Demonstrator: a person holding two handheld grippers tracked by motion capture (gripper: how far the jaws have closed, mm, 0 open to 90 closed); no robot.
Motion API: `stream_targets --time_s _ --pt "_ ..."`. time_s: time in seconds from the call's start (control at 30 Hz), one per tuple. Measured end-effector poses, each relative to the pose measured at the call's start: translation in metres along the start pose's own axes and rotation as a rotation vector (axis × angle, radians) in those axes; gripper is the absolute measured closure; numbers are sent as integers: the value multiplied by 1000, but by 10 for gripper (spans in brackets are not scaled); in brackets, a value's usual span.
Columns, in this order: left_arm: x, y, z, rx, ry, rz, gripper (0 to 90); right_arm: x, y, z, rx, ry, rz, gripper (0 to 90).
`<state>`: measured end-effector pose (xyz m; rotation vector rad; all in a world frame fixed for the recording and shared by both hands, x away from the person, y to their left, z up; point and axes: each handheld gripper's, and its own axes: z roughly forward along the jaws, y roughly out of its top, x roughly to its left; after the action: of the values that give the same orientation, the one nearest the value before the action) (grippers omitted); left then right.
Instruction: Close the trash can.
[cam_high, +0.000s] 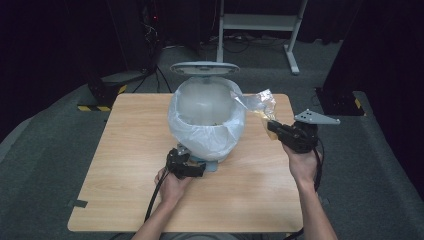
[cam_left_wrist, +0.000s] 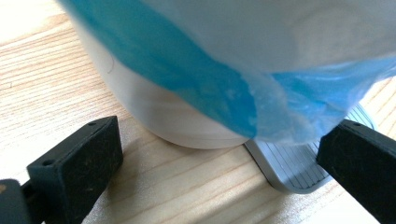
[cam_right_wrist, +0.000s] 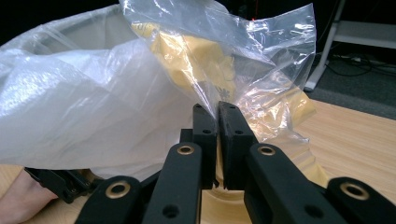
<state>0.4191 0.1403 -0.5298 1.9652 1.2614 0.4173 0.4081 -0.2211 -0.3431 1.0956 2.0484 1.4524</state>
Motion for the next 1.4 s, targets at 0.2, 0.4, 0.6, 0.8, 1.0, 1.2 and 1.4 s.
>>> stream_targets --time_s 0.2,0.4,0.6,0.8,1.0,1.2,1.4 --pt "0 0 0 1 1 0 5 5 9 1 14 24 -20 870" --pt "0 0 0 1 2 0 5 9 18 2 16 49 -24 870" --pt "0 0 0 1 1 -1 5 15 27 5 30 75 -46 871" --pt "0 0 0 1 1 -1 5 18 34 8 27 105 -46 870" --pt "0 0 0 1 1 -1 5 21 43 11 35 126 -46 870" --pt "0 0 0 1 1 2 5 26 51 16 51 134 -64 871" --pt "0 0 0 0 3 4 5 29 57 20 60 147 -63 872"
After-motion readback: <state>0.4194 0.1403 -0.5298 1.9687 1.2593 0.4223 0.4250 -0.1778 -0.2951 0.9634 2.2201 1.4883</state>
